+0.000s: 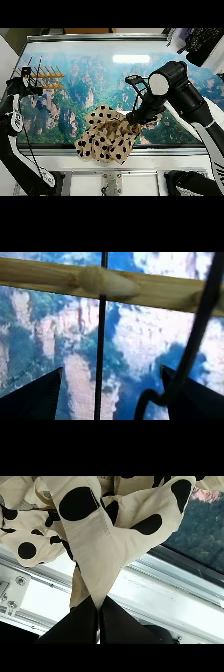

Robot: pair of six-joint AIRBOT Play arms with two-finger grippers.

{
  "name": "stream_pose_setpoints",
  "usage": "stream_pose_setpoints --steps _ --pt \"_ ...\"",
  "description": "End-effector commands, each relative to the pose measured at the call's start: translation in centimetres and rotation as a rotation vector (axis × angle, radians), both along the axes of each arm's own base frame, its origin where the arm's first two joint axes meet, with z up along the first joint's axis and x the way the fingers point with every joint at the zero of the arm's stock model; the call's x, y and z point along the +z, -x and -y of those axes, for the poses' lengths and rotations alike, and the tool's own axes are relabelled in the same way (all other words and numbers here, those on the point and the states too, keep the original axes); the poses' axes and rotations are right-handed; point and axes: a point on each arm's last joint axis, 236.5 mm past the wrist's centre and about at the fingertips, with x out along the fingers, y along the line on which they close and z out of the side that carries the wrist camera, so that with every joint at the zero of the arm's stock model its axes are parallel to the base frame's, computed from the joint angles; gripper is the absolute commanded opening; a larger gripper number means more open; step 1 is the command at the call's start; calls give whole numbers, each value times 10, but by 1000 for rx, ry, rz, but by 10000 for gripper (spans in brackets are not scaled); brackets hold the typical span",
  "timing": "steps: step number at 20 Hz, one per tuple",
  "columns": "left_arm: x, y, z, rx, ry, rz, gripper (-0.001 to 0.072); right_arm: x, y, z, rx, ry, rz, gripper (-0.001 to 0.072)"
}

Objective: Fold the clothes and pants, and hang the long-sleeved shirts on hangers.

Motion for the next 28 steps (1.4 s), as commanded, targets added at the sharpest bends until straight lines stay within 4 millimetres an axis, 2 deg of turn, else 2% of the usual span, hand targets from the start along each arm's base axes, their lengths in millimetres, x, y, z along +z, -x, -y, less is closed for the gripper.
stream_pose_setpoints --steps 1,2,3,5,6,10,12,15,20,23,28 --pt "-6 5 0 1 1 -21 539 0 0 0 0 1 -2 10" --pt "-7 6 0 2 3 -29 332 0 0 0 1 1 -1 10" --pt "-7 8 1 4 5 -35 225 0 0 0 0 1 -1 10" --pt "-7 8 1 4 5 -35 215 0 0 0 0 1 -2 10" --pt "-7 9 1 4 7 -41 11 0 0 0 0 1 -2 10" --pt "-2 10 1 6 6 -42 9 0 0 0 0 1 -1 10" --pt "11 8 0 6 -3 -19 8 0 0 0 0 1 -2 10" --pt "40 5 0 5 -17 19 8 0 0 0 0 1 -2 10" --pt "96 17 3 2 -34 47 8 0 0 0 0 1 -1 10" --pt "120 25 16 -35 -41 30 8 0 0 0 0 1 -1 10" --pt "141 31 55 -150 -58 -14 8 0 0 0 0 1 -2 10"
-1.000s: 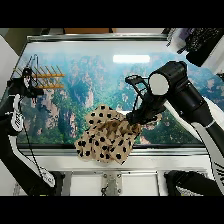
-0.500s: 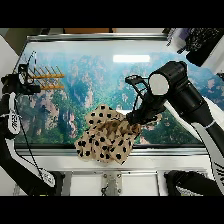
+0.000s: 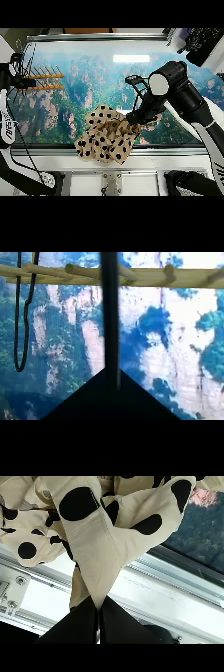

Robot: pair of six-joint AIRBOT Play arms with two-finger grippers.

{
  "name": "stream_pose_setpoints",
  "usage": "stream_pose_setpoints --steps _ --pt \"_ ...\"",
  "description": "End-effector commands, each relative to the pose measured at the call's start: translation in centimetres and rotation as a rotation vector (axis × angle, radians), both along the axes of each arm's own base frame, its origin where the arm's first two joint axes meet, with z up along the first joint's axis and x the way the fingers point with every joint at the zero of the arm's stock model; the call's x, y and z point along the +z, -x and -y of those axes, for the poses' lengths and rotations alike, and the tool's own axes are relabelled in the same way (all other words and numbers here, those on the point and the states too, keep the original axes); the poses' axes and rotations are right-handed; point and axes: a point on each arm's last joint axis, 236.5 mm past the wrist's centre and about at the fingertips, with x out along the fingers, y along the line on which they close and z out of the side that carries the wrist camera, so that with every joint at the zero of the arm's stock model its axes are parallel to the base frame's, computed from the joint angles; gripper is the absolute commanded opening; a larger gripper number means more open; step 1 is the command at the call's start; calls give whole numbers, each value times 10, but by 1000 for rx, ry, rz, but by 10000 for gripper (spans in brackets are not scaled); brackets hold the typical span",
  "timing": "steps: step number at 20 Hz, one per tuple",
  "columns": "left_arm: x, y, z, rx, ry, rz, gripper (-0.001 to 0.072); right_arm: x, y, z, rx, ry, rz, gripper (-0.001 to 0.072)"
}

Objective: Fold the clothes and pants, and hang the long-sleeved shirts on hangers.

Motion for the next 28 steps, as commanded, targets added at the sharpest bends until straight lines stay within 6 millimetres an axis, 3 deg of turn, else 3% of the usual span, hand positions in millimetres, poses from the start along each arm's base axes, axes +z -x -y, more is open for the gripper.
stream_pose_setpoints --steps 1,4,5,6,8,10,12,14,17,21,28 --pt "19 6 26 -69 -10 -23 8 0 0 0 1 0 -1 10" --pt "34 16 46 -104 -3 -47 8 0 0 0 1 1 -1 10" --pt "40 20 61 -158 24 -58 8 0 0 0 0 1 -1 10" --pt "47 22 78 -222 71 -49 8 0 0 0 0 0 -1 11" --pt "71 27 135 -459 204 0 8 0 0 0 0 0 -1 10" --pt "96 58 190 -776 304 -10 8 0 0 0 0 0 -1 10" --pt "111 105 229 -985 441 -83 8 0 0 0 1 1 -1 10" --pt "110 145 238 -1035 540 -224 8 0 0 0 0 0 -1 10" --pt "105 149 232 -919 559 -270 8 0 0 0 1 1 -1 10" --pt "106 156 233 -1019 528 -259 6 0 0 0 1 1 -1 10" --pt "65 245 259 -1255 483 -414 6 0 0 0 0 1 -1 10"
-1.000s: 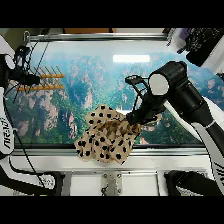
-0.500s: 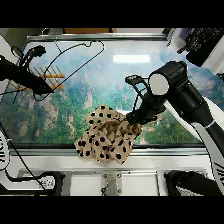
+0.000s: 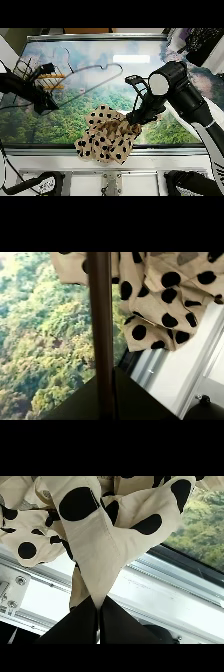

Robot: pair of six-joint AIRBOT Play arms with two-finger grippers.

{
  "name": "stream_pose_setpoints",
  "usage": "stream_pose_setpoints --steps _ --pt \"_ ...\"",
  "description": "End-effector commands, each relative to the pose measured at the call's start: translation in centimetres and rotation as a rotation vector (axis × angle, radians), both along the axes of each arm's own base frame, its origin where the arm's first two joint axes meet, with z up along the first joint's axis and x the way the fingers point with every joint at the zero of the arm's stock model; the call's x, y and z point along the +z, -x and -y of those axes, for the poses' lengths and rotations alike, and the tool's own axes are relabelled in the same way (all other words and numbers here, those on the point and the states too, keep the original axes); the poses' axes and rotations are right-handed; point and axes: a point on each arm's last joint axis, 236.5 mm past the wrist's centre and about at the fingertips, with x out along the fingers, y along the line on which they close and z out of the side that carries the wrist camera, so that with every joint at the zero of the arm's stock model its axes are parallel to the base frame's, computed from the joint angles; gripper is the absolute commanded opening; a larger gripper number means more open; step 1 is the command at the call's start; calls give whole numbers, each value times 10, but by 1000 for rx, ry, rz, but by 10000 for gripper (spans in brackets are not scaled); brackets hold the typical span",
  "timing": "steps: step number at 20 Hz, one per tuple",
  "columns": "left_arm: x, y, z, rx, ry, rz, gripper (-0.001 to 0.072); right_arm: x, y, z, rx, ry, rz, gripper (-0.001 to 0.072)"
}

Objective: Fold the clothes and pants, and hang the long-sleeved shirts on hangers.

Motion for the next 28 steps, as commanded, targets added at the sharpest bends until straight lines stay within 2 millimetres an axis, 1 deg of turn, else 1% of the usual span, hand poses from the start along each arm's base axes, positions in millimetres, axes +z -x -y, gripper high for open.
stream_pose_setpoints --steps 1,3,5,9,11,13,16,19,26,28 --pt "-22 47 8 -153 -46 -25 6 0 0 0 0 1 -1 10" --pt "-28 68 14 -215 -32 -26 6 0 0 0 1 1 -1 11" --pt "-33 83 14 -248 -24 -27 7 0 0 0 0 1 -1 10" --pt "-36 97 17 -243 -18 -15 7 -1 0 0 0 2 -3 10" --pt "-33 99 17 -243 -21 5 7 -2 0 0 0 3 -4 10" --pt "-30 98 17 -239 -24 22 7 -2 -5 -4 -3 -13 16 10" --pt "-30 98 17 -244 -25 28 7 -1 -5 -2 39 -13 20 10" --pt "-30 97 17 -244 -25 29 7 1 -10 14 -11 -2 4 10" --pt "-30 95 17 -240 -26 40 6 2 -35 52 -154 -4 8 9" --pt "-28 95 21 -241 -7 42 7 2 -41 61 -188 -4 9 9"
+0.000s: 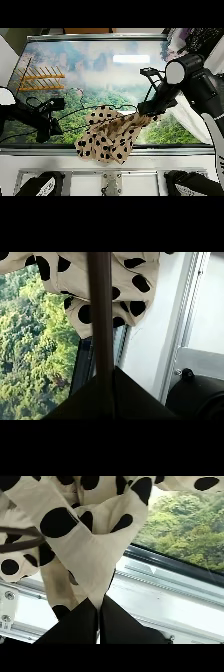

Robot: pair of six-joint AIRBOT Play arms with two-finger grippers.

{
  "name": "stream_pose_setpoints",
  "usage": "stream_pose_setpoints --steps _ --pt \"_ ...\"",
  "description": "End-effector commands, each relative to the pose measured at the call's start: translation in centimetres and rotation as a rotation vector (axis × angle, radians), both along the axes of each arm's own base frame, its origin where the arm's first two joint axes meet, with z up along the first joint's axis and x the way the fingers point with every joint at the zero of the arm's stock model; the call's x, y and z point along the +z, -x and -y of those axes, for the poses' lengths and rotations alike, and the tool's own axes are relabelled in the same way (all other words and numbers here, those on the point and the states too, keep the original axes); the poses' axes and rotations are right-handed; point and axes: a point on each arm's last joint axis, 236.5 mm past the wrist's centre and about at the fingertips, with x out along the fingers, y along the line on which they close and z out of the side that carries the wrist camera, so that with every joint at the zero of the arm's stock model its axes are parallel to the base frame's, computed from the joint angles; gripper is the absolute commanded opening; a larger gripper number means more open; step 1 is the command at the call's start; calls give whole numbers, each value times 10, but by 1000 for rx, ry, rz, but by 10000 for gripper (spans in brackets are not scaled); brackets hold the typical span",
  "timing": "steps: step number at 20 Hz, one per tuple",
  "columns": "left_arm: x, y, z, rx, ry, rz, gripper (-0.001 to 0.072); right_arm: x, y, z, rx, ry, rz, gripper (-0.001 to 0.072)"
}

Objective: Fold the clothes and pants, and hang the long-sleeved shirts on hangers.

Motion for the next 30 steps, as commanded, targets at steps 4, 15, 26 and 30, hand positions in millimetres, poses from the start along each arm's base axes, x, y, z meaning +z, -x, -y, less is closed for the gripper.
stream_pose_setpoints --steps 4,15,26,30 --pt "11 1 33 -35 131 -11 7 0 -9 16 -63 -1 1 9" --pt "-34 -6 54 -30 100 -219 6 16 -2 19 -63 -20 43 9" --pt "-49 -12 88 -99 97 -164 6 28 13 -5 -15 -70 68 8" --pt "-50 -15 89 -95 97 -149 6 29 19 -22 7 -81 79 9"
